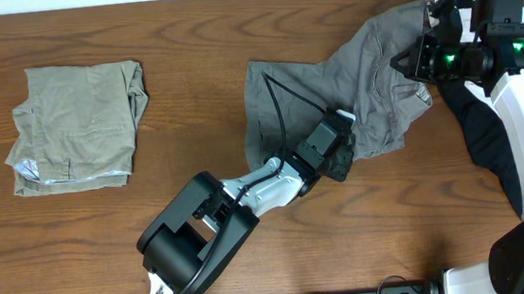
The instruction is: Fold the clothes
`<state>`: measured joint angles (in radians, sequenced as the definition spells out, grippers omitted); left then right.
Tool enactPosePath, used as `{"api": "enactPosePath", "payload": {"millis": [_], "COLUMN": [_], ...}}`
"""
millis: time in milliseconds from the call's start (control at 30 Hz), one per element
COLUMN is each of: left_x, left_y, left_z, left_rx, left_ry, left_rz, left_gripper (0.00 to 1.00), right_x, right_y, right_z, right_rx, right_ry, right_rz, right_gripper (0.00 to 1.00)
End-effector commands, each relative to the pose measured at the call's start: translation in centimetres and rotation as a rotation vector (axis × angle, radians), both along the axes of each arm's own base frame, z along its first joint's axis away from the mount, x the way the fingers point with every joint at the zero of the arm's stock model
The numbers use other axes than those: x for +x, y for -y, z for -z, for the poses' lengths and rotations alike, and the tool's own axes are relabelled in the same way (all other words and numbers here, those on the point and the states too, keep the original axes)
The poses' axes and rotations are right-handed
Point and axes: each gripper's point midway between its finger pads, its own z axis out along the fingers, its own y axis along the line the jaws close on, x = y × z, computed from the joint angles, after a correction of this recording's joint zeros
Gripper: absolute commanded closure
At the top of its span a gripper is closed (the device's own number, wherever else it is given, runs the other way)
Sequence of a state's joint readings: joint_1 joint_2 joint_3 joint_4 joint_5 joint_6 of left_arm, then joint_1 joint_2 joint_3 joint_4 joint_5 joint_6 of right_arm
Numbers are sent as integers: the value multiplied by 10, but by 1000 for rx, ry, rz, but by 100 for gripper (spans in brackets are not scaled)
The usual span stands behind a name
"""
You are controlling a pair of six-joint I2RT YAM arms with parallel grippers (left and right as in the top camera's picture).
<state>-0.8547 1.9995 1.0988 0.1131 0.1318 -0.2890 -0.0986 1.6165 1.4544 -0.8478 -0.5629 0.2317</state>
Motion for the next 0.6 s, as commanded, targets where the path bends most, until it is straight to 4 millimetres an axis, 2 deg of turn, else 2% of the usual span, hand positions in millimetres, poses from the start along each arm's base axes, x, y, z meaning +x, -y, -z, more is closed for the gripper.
{"api": "enactPosePath", "payload": {"millis": [0, 100, 200, 267, 333, 433, 500, 567], "left_x": [6, 26, 44, 52, 60, 76, 84, 88], "left_y": [-6, -37, -81, -109, -138, -179, -201, -214], "left_z": [-15, -50, -88, -101, -109, -108, -103, -97], "left_rx": [0, 48, 96, 129, 147, 164, 159, 137], "left_ry": [17, 91, 152, 164, 152, 124, 88, 46], "left_rz": [-15, -123, -237, -304, -365, -464, -533, -555], "left_gripper": [65, 65, 65, 65, 65, 65, 65, 64], "right_x": [2, 1, 1, 1, 1, 0, 0, 0], "right_y": [-9, -9, -9, -9, -9, -7, -2, 5], "right_z": [-11, -11, -11, -11, -10, -9, -5, 0], "right_rx": [39, 39, 40, 40, 40, 32, 6, -38], "right_ry": [18, 16, 16, 14, 11, 4, -6, -21], "right_rz": [-18, -18, -18, -18, -18, -10, 9, 36], "right_gripper": [99, 99, 99, 99, 99, 99, 99, 99]}}
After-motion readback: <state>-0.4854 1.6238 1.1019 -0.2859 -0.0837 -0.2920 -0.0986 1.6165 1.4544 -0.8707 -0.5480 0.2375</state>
